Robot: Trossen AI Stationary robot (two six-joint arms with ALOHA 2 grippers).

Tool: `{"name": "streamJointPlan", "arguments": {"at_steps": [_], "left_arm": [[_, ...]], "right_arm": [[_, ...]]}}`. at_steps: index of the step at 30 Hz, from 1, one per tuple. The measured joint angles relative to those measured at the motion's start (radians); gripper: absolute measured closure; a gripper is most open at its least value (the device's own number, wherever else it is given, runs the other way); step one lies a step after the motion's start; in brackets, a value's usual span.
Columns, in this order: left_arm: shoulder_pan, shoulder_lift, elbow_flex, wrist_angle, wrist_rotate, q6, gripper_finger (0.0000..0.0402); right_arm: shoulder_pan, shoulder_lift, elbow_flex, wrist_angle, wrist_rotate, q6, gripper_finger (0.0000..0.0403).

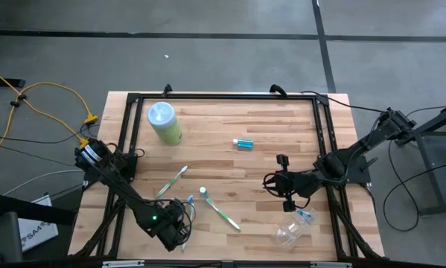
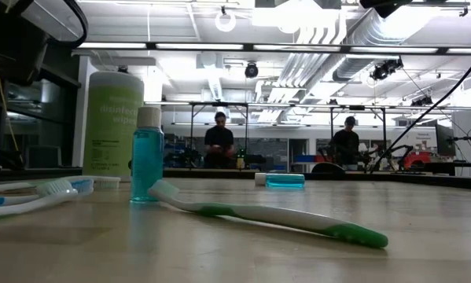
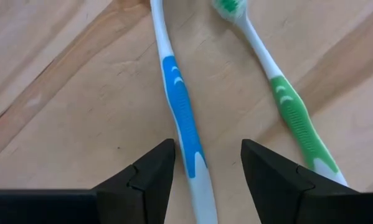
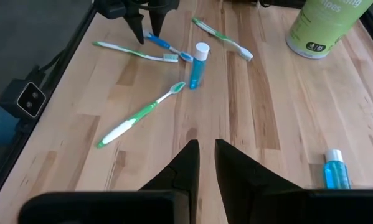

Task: Pick & Place toothbrushing station
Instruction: Put the blue toothbrush into the right section of the transparent organizer

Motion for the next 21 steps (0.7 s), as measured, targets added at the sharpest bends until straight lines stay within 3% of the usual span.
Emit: {"name": "streamJointPlan", "arguments": {"at_steps": [12,21], "left_arm": [[0.028,0.048,0.001,-0.025,0.006,-0.003,0.0222],[0.042,0.051,0.0,-0.048,0.012,0.003,0.0257]], "right_arm": [[0.0,0.0,0.0,0.022,-0.05,0.0,0.0359],[0.0,0.0,0.0,0.023,-0.052,0.0,0.0359]]}}
